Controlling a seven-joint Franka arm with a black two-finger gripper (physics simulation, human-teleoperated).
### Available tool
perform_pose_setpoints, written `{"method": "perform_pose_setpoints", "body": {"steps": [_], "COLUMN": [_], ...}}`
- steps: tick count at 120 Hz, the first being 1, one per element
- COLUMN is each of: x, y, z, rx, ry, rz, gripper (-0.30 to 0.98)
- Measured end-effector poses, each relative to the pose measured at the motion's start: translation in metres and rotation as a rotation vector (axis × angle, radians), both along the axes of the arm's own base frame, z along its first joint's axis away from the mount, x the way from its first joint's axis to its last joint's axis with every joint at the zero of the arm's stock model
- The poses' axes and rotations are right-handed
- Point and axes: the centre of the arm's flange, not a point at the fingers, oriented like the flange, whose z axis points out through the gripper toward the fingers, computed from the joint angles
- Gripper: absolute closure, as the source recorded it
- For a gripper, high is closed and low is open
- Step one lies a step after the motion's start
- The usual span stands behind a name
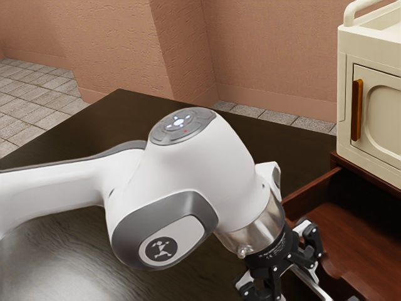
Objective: Pull the drawer handle with one arm to open the drawer
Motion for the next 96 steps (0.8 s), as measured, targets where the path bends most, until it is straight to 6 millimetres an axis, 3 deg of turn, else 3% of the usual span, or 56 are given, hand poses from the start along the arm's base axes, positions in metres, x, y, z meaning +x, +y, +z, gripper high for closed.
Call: {"method": "perform_pose_setpoints", "body": {"steps": [18, 22, 26, 31, 35, 44, 49, 56, 66, 78, 96], "x": [0.001, 0.004, 0.013, 0.026, 0.035, 0.041, 0.038, 0.039, 0.039, 0.034, 0.028], "y": [-0.006, -0.005, 0.006, 0.039, 0.083, 0.190, 0.237, 0.292, 0.336, 0.352, 0.350], "z": [0.030, 0.053, 0.101, 0.156, 0.185, 0.217, 0.216, 0.192, 0.161, 0.151, 0.152], "rx": [0.012, 0.004, -0.010, -0.013, 0.001, 0.048, 0.075, 0.114, 0.129, 0.113, 0.107], "ry": [-0.071, -0.101, -0.159, -0.210, -0.216, -0.167, -0.106, 0.010, 0.147, 0.215, 0.235], "rz": [-0.027, -0.026, -0.003, 0.060, 0.140, 0.336, 0.424, 0.523, 0.589, 0.598, 0.573], "gripper": [0.31, 0.30, 0.29, 0.26, 0.22, 0.15, 0.13, 0.10, 0.06, 0.04, 0.02]}}
